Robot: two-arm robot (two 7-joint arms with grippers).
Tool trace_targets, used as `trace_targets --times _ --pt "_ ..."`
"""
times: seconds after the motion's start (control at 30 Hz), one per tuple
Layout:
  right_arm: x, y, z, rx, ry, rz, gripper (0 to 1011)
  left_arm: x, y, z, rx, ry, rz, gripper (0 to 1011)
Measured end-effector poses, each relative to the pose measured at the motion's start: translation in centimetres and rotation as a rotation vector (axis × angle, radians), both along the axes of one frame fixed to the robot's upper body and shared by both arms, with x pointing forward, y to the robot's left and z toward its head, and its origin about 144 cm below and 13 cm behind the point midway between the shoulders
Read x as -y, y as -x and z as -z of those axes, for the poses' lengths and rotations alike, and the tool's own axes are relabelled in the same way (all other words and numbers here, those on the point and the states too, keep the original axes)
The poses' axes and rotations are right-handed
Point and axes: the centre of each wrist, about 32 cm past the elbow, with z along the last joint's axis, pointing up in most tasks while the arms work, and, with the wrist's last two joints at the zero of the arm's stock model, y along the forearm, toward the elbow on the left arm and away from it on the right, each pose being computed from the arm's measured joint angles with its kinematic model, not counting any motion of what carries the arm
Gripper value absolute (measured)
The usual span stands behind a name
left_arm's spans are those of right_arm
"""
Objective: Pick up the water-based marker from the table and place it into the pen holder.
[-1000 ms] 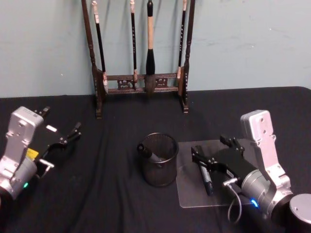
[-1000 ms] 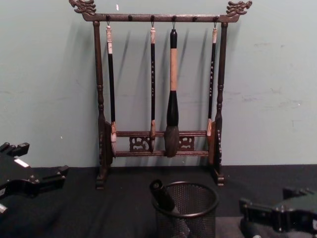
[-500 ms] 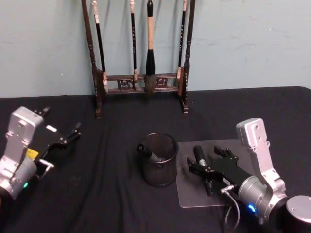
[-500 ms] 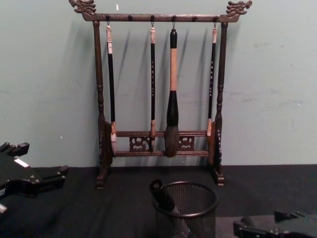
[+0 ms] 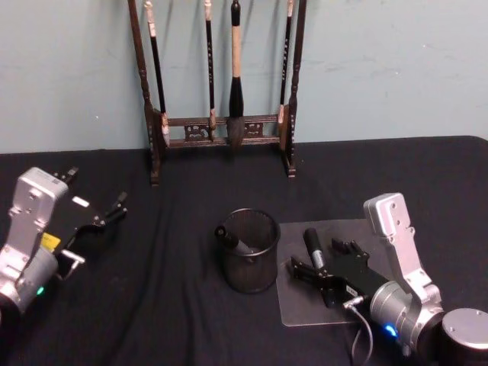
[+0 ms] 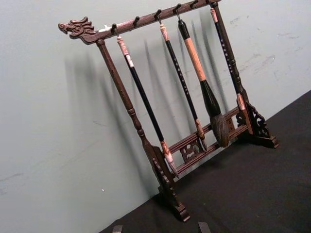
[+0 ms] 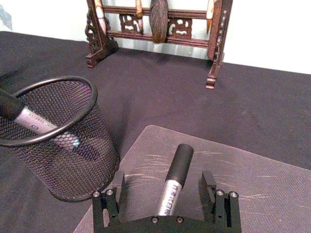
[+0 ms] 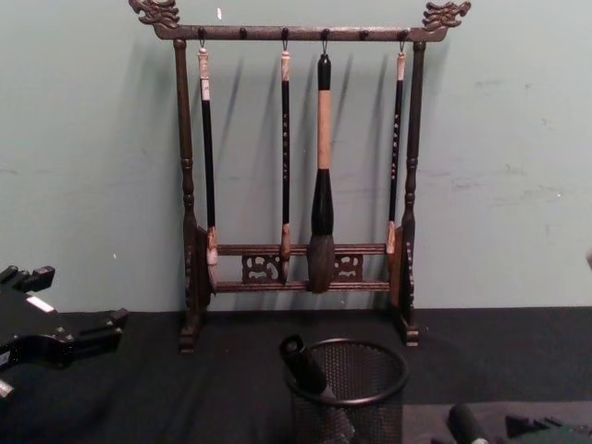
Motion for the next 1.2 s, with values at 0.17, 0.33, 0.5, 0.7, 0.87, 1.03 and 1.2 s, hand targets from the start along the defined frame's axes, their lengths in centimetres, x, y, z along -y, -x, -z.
trace_targets --times 0.17,0.33,0.5,0.7,0.87,1.03,1.2 --pt "0.08 -0.15 0.23 -0.003 0.005 0.004 1000 0.0 0.0 0.0 0.0 0.0 0.0 1009" --pt "0.16 -0.2 0.44 -0.002 0.012 0.003 1002 0.0 0.0 0.0 0.0 0.0 0.0 1009" --pt "0.13 -0.24 0.56 0.002 0.026 -0.004 1000 0.0 0.0 0.0 0.0 0.0 0.0 1009" --pt "0.17 -0.25 0.62 0.007 0.042 -0.009 1000 0.0 0.0 0.0 0.0 0.0 0.0 1009" --pt "0.14 -0.2 0.66 0.009 0.055 -0.012 1002 0.0 0.0 0.0 0.0 0.0 0.0 1009" --pt "0.07 -0.22 0.71 0.013 0.068 -0.017 1002 0.0 0.0 0.0 0.0 0.0 0.0 1009" --pt "0.04 -0.21 0.73 0.016 0.077 -0.019 1002 0.0 0.0 0.0 0.0 0.0 0.0 1009"
